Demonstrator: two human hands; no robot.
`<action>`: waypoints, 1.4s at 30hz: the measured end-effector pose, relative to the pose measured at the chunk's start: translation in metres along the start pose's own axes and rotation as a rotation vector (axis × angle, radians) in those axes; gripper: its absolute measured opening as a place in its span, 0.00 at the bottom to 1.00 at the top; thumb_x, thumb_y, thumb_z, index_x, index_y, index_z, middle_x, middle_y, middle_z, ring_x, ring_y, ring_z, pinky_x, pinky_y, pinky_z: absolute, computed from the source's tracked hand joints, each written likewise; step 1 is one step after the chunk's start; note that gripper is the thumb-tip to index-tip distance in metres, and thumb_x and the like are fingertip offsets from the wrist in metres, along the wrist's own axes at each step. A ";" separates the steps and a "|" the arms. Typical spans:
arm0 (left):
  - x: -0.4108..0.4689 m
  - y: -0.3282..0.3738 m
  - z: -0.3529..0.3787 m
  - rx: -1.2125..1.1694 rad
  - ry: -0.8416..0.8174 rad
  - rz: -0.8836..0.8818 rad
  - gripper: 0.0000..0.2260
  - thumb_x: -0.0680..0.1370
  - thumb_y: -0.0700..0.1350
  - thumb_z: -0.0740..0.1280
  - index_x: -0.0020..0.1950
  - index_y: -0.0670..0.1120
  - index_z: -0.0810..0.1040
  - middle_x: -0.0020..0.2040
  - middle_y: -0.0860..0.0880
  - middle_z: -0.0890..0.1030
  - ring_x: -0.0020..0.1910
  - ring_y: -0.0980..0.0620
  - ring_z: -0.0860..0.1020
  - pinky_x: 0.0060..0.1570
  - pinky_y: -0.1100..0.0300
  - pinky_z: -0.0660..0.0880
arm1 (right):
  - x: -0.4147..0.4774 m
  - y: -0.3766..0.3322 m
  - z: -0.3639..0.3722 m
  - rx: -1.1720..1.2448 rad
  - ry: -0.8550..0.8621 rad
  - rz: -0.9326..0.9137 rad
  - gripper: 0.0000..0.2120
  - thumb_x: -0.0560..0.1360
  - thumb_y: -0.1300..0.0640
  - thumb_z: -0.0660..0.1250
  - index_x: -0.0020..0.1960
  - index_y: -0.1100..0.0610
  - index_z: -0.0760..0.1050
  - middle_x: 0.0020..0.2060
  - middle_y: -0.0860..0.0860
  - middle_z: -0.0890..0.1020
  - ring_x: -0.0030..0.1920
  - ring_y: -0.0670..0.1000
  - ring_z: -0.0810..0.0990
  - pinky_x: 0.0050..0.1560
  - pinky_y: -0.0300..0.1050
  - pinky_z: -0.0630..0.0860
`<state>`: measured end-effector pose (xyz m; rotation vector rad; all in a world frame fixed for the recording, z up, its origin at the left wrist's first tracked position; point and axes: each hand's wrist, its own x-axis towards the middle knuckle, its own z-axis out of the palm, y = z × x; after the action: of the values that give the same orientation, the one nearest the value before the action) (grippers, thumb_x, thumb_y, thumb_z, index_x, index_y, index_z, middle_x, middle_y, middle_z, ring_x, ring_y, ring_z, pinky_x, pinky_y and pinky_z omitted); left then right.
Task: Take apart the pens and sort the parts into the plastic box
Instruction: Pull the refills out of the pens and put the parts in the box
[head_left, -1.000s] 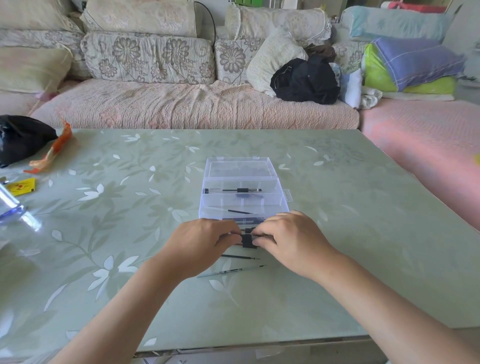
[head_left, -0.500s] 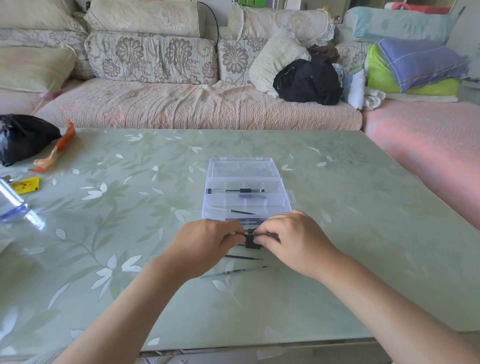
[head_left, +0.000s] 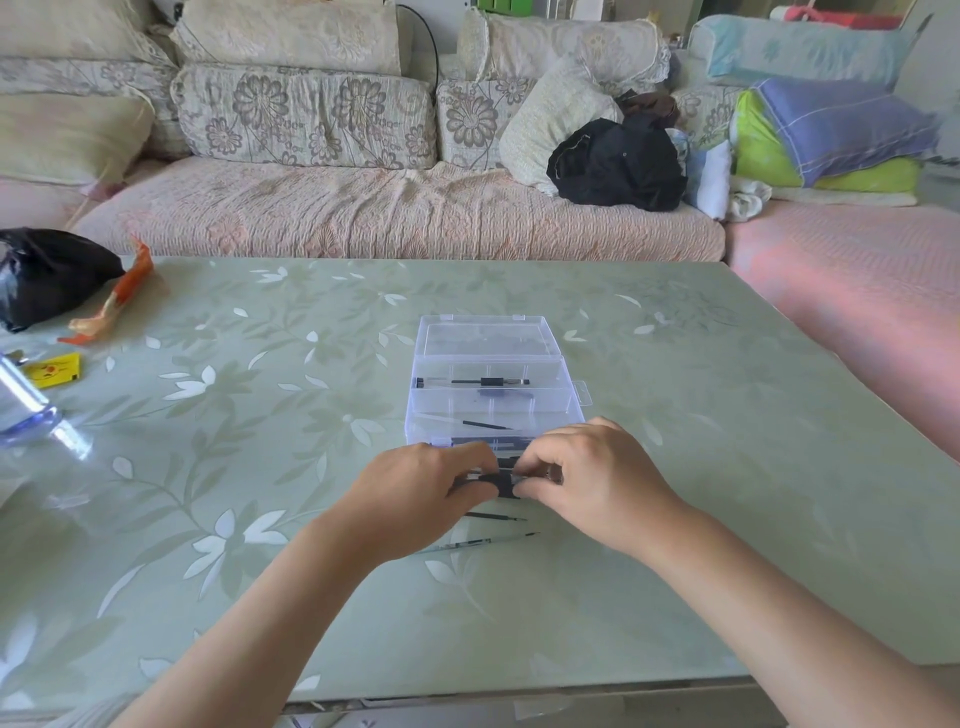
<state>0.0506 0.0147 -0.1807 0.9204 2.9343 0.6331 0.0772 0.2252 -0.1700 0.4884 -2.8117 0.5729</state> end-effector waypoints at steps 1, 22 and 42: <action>0.000 0.000 -0.001 -0.010 -0.008 -0.013 0.06 0.81 0.57 0.60 0.49 0.59 0.74 0.30 0.55 0.73 0.32 0.55 0.72 0.32 0.61 0.66 | 0.000 0.001 0.000 0.000 0.000 -0.001 0.04 0.71 0.46 0.73 0.42 0.46 0.81 0.28 0.33 0.71 0.32 0.34 0.69 0.48 0.39 0.66; -0.011 -0.036 -0.044 -0.006 0.258 -0.238 0.03 0.74 0.57 0.70 0.46 0.61 0.79 0.43 0.63 0.79 0.40 0.62 0.76 0.35 0.66 0.70 | -0.003 0.020 -0.019 -0.090 -0.079 0.097 0.06 0.76 0.48 0.66 0.43 0.47 0.80 0.34 0.40 0.78 0.36 0.44 0.74 0.36 0.26 0.58; -0.004 -0.017 -0.004 0.074 0.066 -0.147 0.05 0.78 0.56 0.66 0.50 0.60 0.80 0.46 0.61 0.79 0.43 0.58 0.74 0.35 0.66 0.67 | 0.000 0.036 -0.026 -0.030 -0.136 0.170 0.04 0.74 0.47 0.68 0.45 0.44 0.82 0.42 0.40 0.79 0.37 0.37 0.73 0.40 0.37 0.67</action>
<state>0.0439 -0.0018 -0.1837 0.6929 3.0666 0.5629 0.0676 0.2674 -0.1589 0.2946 -3.0070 0.5481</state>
